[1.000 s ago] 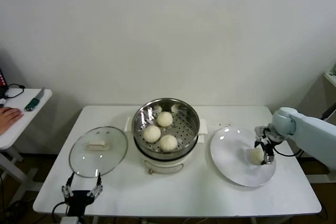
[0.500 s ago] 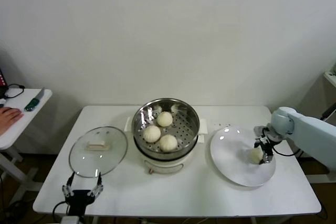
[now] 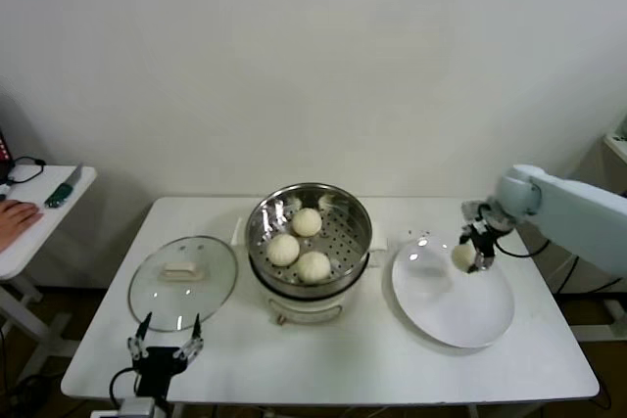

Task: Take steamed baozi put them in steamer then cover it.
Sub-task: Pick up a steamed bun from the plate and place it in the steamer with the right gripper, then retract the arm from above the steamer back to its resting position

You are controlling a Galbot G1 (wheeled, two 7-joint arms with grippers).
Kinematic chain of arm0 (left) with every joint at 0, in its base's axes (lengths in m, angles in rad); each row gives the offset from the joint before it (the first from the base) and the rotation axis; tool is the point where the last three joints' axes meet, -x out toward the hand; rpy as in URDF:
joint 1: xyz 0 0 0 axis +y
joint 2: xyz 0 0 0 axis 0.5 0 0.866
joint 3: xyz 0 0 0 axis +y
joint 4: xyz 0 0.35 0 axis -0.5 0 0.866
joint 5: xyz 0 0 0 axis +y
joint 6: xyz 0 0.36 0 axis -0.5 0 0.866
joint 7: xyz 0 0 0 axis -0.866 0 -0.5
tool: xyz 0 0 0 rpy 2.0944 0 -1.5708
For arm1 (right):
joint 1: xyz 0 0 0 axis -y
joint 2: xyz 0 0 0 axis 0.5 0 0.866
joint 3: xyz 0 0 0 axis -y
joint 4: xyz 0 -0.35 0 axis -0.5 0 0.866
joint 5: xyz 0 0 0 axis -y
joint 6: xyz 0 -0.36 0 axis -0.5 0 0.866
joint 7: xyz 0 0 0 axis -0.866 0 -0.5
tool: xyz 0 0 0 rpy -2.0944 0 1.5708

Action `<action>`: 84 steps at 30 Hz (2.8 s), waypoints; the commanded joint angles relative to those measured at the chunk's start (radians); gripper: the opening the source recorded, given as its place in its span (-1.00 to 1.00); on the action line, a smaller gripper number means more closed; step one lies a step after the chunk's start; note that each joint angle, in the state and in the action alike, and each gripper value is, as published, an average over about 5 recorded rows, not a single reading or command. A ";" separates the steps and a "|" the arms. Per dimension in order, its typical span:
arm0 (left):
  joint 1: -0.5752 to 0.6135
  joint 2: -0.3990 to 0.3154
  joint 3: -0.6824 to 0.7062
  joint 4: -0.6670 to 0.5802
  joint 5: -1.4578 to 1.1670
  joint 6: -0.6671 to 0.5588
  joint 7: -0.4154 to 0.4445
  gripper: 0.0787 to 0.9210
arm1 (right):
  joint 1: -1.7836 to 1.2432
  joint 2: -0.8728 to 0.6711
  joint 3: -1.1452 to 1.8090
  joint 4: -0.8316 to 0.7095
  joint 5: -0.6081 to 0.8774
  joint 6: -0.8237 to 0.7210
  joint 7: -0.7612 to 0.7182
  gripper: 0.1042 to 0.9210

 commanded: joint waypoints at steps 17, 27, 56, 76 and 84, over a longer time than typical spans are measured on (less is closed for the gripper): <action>-0.056 0.004 0.062 -0.020 -0.011 0.030 0.004 0.77 | 0.436 0.500 -0.348 0.035 0.775 -0.169 0.138 0.45; -0.062 0.013 0.047 -0.011 -0.023 0.027 0.005 0.77 | 0.342 0.567 -0.396 0.028 0.709 -0.173 0.149 0.46; -0.080 0.028 0.028 0.013 -0.039 0.026 0.003 0.77 | 0.271 0.559 -0.383 -0.013 0.601 -0.162 0.137 0.76; -0.092 0.046 0.008 0.030 -0.021 0.002 -0.010 0.77 | 0.263 0.121 -0.027 0.131 0.529 0.075 0.260 0.76; -0.095 0.050 -0.019 0.010 -0.030 -0.038 0.023 0.77 | -0.135 -0.091 0.406 0.243 0.479 0.141 0.465 0.76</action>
